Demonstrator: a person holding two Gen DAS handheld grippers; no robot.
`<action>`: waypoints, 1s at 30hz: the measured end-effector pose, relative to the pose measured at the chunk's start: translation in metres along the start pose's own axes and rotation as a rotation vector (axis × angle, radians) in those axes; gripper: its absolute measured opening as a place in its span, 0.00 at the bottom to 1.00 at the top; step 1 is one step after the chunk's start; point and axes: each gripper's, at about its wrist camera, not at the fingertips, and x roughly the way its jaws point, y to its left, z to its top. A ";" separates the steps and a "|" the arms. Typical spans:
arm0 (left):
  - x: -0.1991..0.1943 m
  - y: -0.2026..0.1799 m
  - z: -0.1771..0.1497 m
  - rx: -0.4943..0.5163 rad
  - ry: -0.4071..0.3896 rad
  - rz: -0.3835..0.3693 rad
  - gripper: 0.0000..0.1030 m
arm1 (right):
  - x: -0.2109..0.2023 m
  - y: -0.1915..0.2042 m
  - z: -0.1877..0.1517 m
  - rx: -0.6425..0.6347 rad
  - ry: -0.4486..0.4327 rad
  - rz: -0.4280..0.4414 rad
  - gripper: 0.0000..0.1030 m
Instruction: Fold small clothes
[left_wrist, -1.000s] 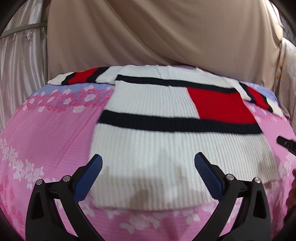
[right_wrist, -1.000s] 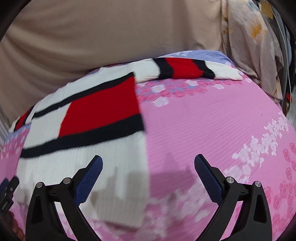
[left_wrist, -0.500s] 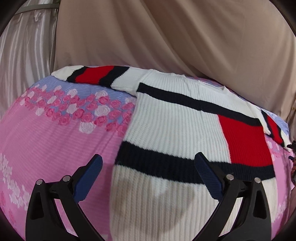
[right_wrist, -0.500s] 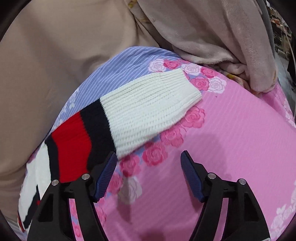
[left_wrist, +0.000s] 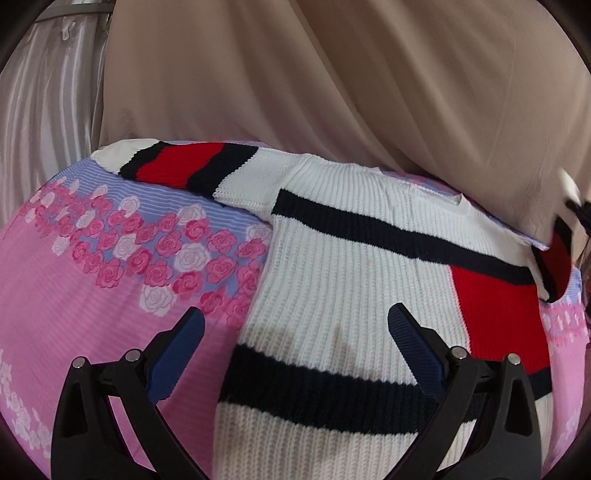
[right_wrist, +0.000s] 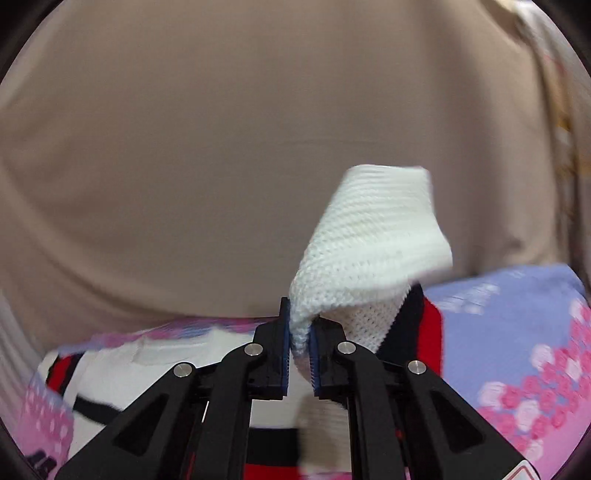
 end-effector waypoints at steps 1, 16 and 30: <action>0.002 -0.002 0.004 -0.002 -0.001 -0.016 0.94 | 0.009 0.047 -0.006 -0.078 0.019 0.084 0.10; 0.116 -0.037 0.071 -0.096 0.179 -0.228 0.94 | 0.028 0.121 -0.124 -0.270 0.237 0.125 0.58; 0.150 -0.094 0.107 -0.042 0.182 -0.321 0.07 | 0.024 -0.034 -0.117 0.121 0.308 -0.017 0.52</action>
